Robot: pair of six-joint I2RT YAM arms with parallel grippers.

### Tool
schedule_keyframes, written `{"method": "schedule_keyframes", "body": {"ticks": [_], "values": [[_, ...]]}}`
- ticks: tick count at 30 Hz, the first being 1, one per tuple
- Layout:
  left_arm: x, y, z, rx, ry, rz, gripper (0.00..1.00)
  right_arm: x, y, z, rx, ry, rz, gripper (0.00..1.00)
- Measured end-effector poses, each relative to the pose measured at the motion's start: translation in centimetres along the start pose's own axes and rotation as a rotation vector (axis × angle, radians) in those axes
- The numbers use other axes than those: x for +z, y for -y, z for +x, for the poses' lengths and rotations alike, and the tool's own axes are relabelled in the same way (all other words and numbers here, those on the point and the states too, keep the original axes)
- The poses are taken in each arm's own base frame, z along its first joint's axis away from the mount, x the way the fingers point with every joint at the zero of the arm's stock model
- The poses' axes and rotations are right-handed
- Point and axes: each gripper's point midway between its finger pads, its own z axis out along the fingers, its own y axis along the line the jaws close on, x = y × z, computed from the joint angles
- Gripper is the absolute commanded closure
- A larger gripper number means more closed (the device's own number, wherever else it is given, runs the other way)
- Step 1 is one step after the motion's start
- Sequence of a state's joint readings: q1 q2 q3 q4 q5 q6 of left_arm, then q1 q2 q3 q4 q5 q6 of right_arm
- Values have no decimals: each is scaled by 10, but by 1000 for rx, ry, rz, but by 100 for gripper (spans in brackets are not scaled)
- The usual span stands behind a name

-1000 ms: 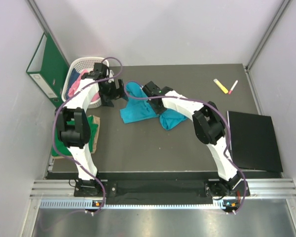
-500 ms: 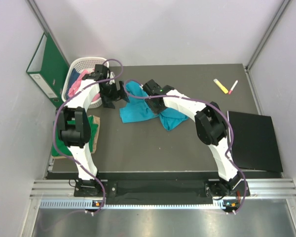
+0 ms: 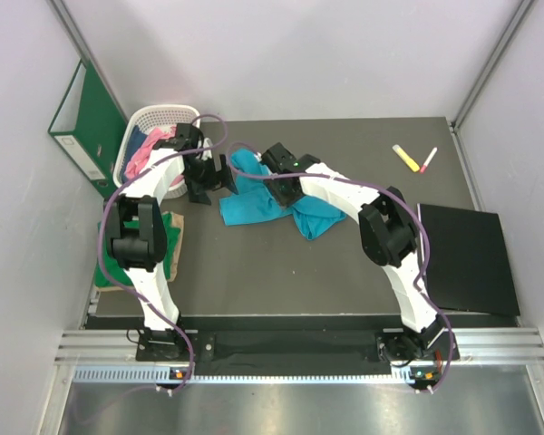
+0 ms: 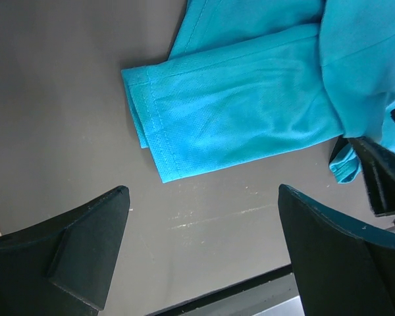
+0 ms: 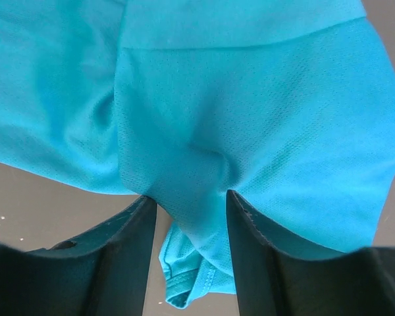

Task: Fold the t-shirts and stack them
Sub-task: Flatten out the tshirt

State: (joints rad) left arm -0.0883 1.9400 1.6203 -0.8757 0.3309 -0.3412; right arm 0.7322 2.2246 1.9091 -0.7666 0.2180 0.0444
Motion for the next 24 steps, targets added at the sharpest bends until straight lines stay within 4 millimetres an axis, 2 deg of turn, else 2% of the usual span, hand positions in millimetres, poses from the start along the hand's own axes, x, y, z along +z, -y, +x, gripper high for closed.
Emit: {"method": "schedule_keyframes", "body": {"ticks": [2, 3, 6, 11, 15, 17, 19, 20, 22, 23, 24], "values": [[1, -1, 2, -2, -7, -2, 1, 0, 0, -3, 2, 5, 1, 96], [1, -2, 3, -2, -8, -4, 1, 0, 0, -7, 7, 13, 4, 100], [2, -2, 3, 1, -7, -7, 1, 2, 2, -17, 34, 32, 21, 100], [2, -3, 3, 4, -7, -10, 1, -1, 11, -22, 61, 53, 77, 100], [4, -5, 6, 2, -16, -14, 1, -22, 41, -15, 102, 77, 184, 100], [4, -6, 7, 1, -18, -15, 1, -43, 72, -14, 160, 110, 279, 100], [5, -5, 6, 2, -13, -13, 1, -62, 118, -13, 258, 142, 380, 100], [5, -5, 5, 3, -10, -11, 1, -69, 145, -12, 320, 157, 433, 95], [5, -3, 3, 2, -2, -3, 1, -79, 206, -4, 456, 179, 539, 74], [5, -1, 2, -1, 1, 7, 1, -81, 228, 2, 507, 179, 576, 46], [5, 1, 0, 0, 4, 20, 1, -82, 258, 17, 565, 157, 638, 37]]}}
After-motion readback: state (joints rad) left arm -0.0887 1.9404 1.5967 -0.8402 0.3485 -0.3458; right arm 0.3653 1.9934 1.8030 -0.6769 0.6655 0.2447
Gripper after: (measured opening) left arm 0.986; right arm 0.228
